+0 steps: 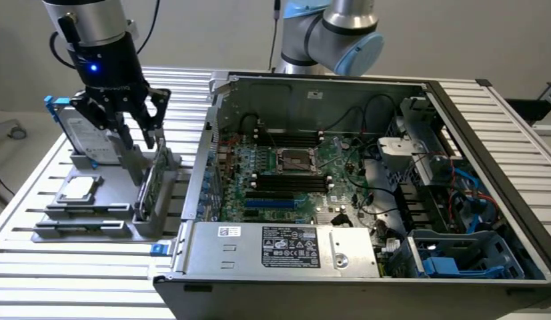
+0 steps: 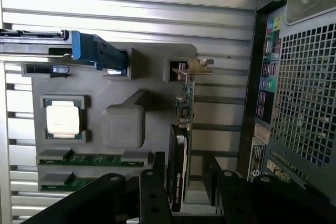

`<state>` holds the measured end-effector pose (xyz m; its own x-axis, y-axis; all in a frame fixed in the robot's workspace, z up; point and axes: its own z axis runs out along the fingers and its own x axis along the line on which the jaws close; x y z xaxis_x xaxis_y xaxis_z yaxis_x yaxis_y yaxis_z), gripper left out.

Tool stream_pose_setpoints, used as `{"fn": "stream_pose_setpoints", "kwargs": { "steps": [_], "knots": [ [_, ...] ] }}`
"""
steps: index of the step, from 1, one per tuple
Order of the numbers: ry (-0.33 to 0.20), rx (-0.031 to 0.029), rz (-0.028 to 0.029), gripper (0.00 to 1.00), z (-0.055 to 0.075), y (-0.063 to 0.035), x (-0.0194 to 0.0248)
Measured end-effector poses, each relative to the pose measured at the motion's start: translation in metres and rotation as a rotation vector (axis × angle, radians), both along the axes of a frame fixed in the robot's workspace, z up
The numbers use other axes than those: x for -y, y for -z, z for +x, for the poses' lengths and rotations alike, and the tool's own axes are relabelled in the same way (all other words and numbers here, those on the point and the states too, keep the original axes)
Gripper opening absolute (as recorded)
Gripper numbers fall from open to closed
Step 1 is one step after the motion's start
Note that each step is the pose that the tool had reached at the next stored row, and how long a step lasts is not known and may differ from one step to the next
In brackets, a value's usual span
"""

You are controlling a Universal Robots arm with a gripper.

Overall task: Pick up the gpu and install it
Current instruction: 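Pick up the gpu and move the gpu toward the slot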

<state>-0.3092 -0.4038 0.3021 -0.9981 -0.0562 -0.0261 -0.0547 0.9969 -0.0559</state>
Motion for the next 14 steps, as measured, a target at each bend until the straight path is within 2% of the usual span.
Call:
{"fn": "stream_pose_setpoints", "kwargs": {
  "steps": [14],
  "knots": [
    [-0.006, -0.0001, -0.0001, 0.42, 0.002, 0.0254, 0.0027]
  ]
}}
